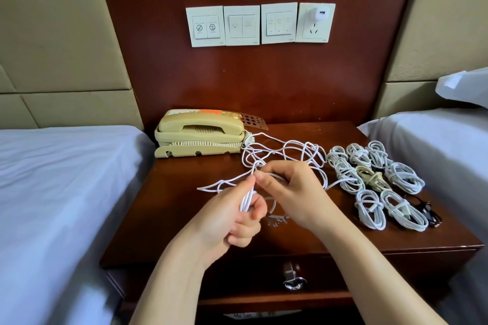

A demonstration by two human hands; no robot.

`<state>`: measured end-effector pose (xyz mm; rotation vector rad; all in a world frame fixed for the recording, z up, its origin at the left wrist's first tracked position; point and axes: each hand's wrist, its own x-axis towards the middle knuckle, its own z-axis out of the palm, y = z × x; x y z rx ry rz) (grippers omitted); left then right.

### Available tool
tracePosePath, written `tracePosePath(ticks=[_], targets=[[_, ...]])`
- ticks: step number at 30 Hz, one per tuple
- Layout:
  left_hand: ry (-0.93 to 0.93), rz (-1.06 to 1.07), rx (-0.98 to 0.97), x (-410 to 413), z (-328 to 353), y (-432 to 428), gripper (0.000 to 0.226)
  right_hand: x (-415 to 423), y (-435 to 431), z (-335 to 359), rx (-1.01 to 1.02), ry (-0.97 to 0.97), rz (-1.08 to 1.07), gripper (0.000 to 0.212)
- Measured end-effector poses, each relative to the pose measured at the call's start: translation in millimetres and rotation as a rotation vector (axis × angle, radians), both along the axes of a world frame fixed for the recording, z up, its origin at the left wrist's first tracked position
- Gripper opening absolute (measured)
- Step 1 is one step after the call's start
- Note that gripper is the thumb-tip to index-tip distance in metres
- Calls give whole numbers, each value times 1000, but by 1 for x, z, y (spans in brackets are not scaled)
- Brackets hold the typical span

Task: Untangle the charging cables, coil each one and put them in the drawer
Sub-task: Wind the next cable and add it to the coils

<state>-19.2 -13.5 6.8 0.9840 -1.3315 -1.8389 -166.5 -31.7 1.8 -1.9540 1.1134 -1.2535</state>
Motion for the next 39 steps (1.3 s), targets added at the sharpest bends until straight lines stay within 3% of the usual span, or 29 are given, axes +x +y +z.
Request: tracePosePath(ticks=[4, 8, 14, 22, 28, 39], targets=[[96, -30, -34, -3, 4, 3, 45, -1, 0, -2, 103, -81, 74, 40], [224, 75, -41, -8, 10, 2, 44, -2, 3, -4, 243, -38, 121, 38], [364, 178, 33, -14, 7, -8, 53, -4, 9, -15, 275, 307, 137, 44], [404, 402, 166, -16, 6, -16, 44, -1, 23, -5, 242, 593, 126, 22], [278, 593, 127, -18, -2, -23, 44, 6, 35, 2, 176, 642, 147, 28], [-275, 667, -266, -22, -9, -18, 43, -5, 39, 15, 121, 561, 100, 30]])
